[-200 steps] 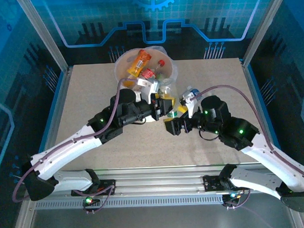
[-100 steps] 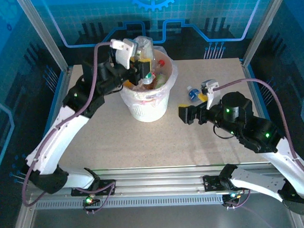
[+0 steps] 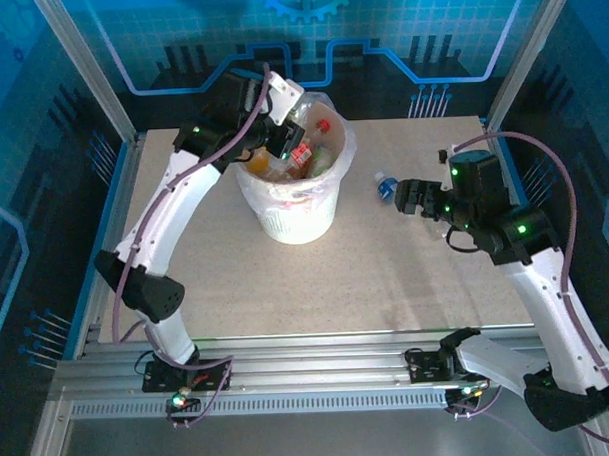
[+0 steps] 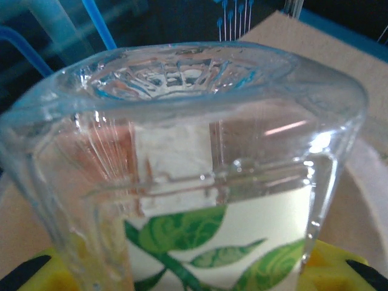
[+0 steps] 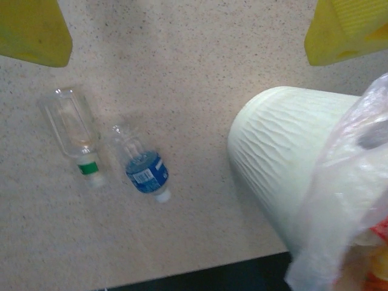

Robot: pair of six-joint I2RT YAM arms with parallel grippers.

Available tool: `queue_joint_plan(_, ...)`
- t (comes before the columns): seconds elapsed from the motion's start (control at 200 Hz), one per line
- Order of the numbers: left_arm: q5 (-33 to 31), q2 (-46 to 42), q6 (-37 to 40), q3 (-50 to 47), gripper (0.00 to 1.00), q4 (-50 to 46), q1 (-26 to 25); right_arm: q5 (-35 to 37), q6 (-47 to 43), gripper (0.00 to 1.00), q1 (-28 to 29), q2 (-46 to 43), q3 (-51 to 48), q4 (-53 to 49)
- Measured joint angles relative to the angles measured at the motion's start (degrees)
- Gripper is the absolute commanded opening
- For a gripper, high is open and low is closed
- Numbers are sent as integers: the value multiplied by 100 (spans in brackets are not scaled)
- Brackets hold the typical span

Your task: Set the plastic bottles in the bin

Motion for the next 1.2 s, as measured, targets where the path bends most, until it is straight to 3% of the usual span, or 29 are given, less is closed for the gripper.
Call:
queue_joint_plan(0.165, -57, 483, 201, 507, 38, -527, 15, -627, -33, 100, -811, 317, -326, 46)
queue_joint_plan(0.305, -131, 643, 345, 616, 66, -645, 20, -940, -85, 100, -1303, 522, -579, 127)
queue_joint_plan(0.47, -142, 658, 323, 734, 84, -754, 26, -1110, -179, 100, -1834, 723, -804, 262)
queue_joint_plan(0.815, -136, 656, 116, 807, 82, -741, 26, -1322, -378, 100, -2586, 1187, -1108, 511)
queue_joint_plan(1.196, -142, 605, -236, 551, 78, -398, 26, -1333, -529, 100, -2774, 1840, -1108, 734)
